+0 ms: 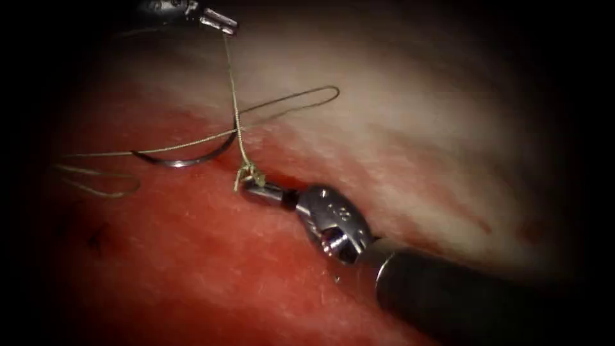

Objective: Wound Closure

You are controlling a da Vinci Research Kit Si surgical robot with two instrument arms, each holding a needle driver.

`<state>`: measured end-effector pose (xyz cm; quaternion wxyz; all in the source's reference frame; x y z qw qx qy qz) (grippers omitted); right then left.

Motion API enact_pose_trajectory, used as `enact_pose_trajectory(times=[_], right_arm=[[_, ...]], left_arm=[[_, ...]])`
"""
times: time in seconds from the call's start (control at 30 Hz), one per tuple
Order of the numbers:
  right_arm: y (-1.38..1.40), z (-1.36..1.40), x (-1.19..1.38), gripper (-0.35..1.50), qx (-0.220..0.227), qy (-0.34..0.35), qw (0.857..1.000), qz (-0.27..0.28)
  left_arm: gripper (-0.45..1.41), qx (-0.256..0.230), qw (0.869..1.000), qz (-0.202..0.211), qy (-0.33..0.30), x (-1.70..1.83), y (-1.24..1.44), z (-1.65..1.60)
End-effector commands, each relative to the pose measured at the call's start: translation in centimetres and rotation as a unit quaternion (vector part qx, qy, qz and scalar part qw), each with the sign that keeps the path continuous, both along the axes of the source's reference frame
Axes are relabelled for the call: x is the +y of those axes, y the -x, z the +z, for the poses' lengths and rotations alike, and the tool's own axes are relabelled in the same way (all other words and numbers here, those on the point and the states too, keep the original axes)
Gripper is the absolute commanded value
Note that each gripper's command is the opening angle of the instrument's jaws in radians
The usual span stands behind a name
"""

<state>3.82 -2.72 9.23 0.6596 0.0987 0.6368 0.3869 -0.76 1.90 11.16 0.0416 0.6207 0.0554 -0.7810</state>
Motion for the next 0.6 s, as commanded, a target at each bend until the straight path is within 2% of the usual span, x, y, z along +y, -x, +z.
enact_pose_trajectory(times=[0.03,0.3,0.6], right_arm=[[-0.07,0.05,-0.02,-0.35,0.0,0.009,1.0,-0.009],[-0.15,-0.02,-0.13,-0.35,0.02,0.031,0.998,-0.047],[-0.22,-0.13,-0.24,-0.35,0.009,0.039,0.996,-0.074]], left_arm=[[-0.45,-0.001,1.0,-0.004,0.001,0.08,0.04,0.08],[-0.45,0.009,1.0,-0.022,0.008,0.28,0.03,0.29],[-0.45,0.041,0.998,-0.046,0.02,0.36,0.06,0.53]])
